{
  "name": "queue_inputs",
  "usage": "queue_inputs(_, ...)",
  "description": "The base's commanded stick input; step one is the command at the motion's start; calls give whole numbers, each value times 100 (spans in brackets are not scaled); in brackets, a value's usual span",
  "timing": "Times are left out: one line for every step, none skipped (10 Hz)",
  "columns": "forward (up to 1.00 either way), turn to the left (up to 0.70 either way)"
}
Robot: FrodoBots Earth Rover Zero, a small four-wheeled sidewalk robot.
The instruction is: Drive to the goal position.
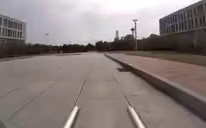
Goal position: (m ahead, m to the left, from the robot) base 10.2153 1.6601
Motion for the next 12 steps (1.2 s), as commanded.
queue_inputs(69,0)
queue_inputs(69,0)
queue_inputs(69,0)
queue_inputs(69,0)
queue_inputs(69,0)
queue_inputs(69,0)
queue_inputs(69,0)
queue_inputs(69,0)
queue_inputs(69,0)
queue_inputs(69,0)
queue_inputs(69,0)
queue_inputs(69,0)
